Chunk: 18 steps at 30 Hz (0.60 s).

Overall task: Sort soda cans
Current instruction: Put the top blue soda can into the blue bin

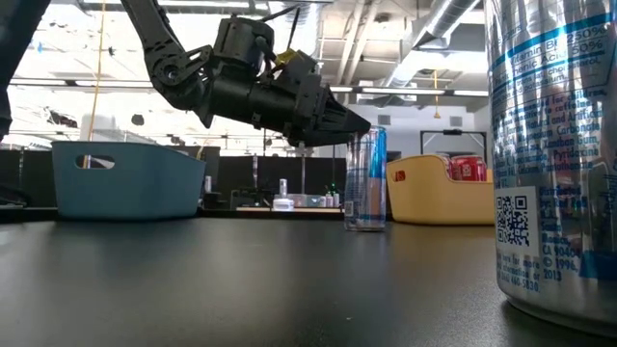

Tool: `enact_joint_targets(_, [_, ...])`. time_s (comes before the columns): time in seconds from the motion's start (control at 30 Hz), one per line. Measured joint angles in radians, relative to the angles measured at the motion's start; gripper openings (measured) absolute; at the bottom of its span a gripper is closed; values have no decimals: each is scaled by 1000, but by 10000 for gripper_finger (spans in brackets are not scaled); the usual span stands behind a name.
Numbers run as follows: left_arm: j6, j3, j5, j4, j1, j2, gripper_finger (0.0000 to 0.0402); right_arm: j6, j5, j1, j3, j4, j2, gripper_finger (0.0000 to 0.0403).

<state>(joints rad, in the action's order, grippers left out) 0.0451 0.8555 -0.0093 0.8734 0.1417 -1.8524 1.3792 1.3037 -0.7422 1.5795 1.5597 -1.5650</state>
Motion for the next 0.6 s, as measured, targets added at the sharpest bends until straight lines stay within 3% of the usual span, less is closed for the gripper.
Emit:
enact_joint_targets(0.33, [-82,0,-29,14,-1,0,391,0,-1,-1,0,0,0,314])
enact_joint_targets(0.6, [25,-3,45,3,-14,0,391,0,-3,-5,0,0,0,314])
